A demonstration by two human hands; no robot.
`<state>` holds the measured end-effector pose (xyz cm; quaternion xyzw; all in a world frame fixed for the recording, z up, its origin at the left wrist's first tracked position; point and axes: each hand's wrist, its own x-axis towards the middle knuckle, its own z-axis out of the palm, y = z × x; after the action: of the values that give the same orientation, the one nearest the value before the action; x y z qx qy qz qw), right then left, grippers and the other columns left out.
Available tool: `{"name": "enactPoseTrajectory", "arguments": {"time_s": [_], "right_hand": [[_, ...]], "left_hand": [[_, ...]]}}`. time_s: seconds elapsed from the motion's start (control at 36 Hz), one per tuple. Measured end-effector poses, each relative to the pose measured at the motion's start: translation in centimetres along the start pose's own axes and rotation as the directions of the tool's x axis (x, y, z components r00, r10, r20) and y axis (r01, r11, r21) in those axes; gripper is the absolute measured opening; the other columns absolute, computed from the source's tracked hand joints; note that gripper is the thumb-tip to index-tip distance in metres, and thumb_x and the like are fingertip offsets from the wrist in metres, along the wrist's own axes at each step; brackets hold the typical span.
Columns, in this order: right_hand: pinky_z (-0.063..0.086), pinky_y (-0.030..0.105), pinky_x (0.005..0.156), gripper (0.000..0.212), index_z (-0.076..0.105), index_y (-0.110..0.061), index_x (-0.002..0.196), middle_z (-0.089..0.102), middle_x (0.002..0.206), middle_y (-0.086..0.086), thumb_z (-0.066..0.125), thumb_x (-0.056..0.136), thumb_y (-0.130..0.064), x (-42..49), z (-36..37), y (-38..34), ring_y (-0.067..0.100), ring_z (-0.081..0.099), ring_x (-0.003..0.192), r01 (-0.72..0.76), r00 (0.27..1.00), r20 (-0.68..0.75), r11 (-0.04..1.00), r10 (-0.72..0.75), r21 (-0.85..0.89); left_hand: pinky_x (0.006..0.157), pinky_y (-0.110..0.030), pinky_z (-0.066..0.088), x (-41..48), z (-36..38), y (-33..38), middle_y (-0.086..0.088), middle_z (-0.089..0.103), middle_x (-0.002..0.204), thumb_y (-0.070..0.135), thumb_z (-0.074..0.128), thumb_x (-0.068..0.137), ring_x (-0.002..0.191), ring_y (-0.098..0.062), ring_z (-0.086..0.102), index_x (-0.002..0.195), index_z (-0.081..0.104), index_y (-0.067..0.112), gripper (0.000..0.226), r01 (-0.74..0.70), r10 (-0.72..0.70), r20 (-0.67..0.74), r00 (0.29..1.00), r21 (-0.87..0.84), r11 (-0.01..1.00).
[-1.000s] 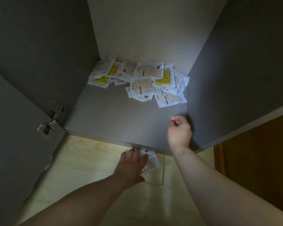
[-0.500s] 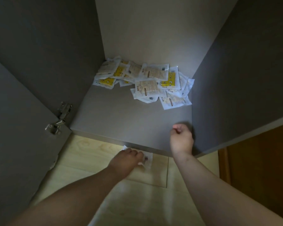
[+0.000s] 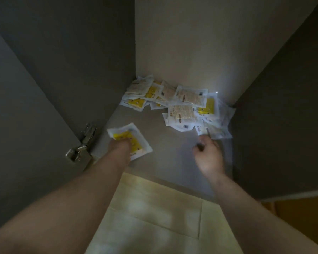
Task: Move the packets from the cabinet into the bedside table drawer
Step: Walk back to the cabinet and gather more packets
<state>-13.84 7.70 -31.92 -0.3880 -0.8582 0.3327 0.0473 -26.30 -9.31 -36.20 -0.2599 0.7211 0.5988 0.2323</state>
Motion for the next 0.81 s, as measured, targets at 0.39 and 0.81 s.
{"name": "enactPoseTrajectory", "arguments": {"time_s": [0.39, 0.81], "right_hand": [[0.006, 0.054, 0.116, 0.072, 0.011, -0.034, 0.15, -0.005, 0.159, 0.005, 0.048, 0.091, -0.052, 13.5, 1.4, -5.3, 0.033, -0.005, 0.145, 0.091, 0.982, 0.186, 0.922, -0.021, -0.376], [0.001, 0.051, 0.115, 0.077, 0.007, -0.051, 0.144, -0.013, 0.158, -0.01, 0.046, 0.081, -0.07, 4.8, 5.4, -2.5, 0.026, -0.008, 0.146, 0.359, 0.874, 0.463, 0.836, -0.145, -0.416]], "left_hand": [[0.09, -0.045, 0.048, 0.5, -3.2, -0.3, -0.011, 0.066, 0.088, 0.008, 0.062, 0.089, 0.079, -0.025, 0.063, 0.085, 0.064, 0.011, 0.006, 0.09, -0.018, 0.364, 0.931, -0.182, 0.979], [0.078, -0.038, 0.051, 0.6, -2.1, -0.1, -0.015, 0.065, 0.092, 0.01, 0.064, 0.087, 0.081, -0.028, 0.062, 0.088, 0.064, 0.008, 0.002, 0.071, -0.028, 0.254, 0.967, -0.164, 0.984]]}}
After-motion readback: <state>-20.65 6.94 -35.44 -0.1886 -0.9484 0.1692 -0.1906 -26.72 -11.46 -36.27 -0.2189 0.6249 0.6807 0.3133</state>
